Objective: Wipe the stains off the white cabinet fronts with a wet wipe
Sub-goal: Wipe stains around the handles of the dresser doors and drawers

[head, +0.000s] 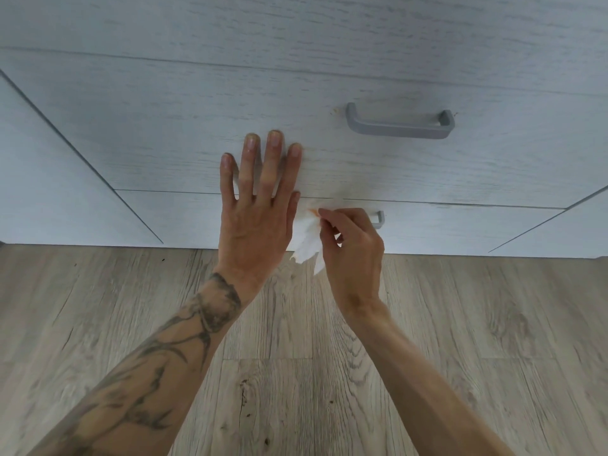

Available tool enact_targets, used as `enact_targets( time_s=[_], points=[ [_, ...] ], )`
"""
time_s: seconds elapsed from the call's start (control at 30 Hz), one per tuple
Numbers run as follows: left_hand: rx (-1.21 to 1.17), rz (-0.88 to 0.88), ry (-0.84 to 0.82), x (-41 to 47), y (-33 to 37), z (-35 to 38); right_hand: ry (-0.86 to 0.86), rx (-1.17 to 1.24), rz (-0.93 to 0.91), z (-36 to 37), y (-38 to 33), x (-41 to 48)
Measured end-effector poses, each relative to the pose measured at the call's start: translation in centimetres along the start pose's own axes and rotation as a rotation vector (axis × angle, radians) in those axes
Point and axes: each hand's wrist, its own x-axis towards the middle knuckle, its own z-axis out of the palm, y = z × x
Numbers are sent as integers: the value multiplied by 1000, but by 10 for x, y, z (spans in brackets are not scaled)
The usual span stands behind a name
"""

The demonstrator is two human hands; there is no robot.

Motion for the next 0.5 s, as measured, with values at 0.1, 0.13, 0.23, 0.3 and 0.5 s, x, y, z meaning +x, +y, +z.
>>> enact_targets(
  time_s=[0.1, 0.13, 0.23, 0.3, 0.5],
  points=[
    [5, 6, -22, 0, -1, -3, -31, -52, -19, -8, 5, -1],
    [5, 7, -38, 0, -2, -5, -19, -52, -12, -13, 7, -2],
    [0, 6, -90, -1, -1, -13, 17, -39, 55, -31, 12, -3],
    [-16, 10, -129, 0, -1, -21, 11, -5, 78, -41, 10, -3],
    [-22, 80, -226, 5, -16, -62, -88, 154, -18, -53, -22, 11]
  ],
)
